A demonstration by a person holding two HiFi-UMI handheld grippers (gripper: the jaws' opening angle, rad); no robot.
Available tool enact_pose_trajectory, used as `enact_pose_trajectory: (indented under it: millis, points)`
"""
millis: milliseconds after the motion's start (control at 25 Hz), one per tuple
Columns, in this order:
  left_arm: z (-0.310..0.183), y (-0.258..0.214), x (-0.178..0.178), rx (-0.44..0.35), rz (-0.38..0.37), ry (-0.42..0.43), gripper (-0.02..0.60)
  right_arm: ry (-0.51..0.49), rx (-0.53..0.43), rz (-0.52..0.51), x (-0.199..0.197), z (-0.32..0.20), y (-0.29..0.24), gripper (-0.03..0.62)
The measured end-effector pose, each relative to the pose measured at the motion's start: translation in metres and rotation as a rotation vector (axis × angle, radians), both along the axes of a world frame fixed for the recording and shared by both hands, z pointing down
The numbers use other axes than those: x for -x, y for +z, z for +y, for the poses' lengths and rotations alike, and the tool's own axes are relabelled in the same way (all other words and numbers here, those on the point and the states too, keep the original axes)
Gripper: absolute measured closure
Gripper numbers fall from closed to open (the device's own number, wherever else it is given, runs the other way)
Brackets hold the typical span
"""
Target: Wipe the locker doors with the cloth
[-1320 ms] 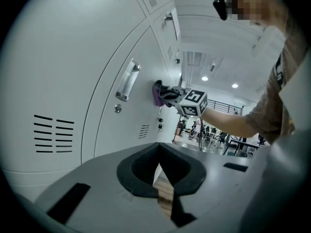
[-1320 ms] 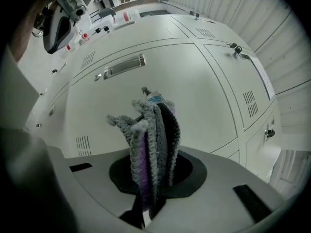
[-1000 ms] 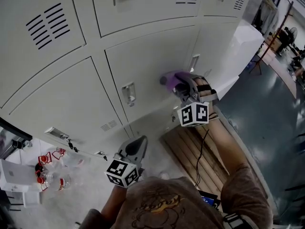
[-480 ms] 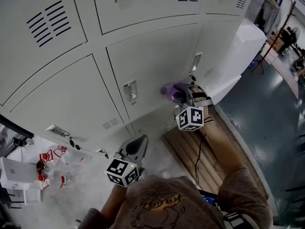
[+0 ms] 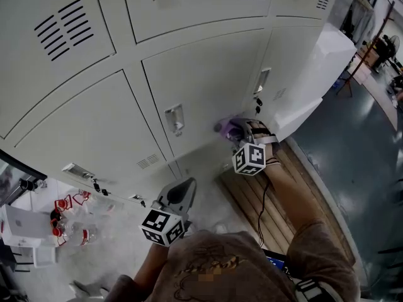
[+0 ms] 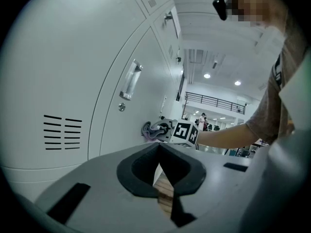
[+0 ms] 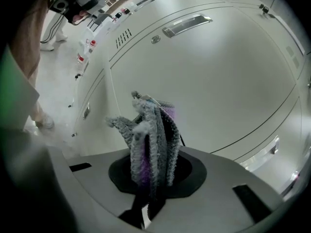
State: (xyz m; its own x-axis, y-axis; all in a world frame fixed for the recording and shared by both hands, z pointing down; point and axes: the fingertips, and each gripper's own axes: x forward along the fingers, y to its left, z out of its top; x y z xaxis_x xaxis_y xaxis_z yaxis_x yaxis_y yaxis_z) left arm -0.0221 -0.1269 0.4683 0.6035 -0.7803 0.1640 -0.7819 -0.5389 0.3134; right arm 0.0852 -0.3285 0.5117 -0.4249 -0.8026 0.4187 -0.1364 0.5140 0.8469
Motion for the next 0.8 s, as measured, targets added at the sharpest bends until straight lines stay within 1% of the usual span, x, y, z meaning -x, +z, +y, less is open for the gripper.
enact_pose_trajectory:
  millis: [320, 600, 800]
  points:
    - [0.001, 0.001, 0.004, 0.003, -0.003, -0.018, 0.578, 0.014, 0.079, 0.057, -0.002, 0.001, 0.040, 0.542]
    - [0.002, 0.002, 0.006, 0.009, -0.003, -0.027, 0.578, 0.030, 0.144, 0.052, -0.006, 0.006, 0.061, 0.542]
    - [0.002, 0.003, 0.007, 0.011, -0.004, -0.030, 0.578, 0.058, 0.202, 0.005, -0.013, 0.021, 0.069, 0.542]
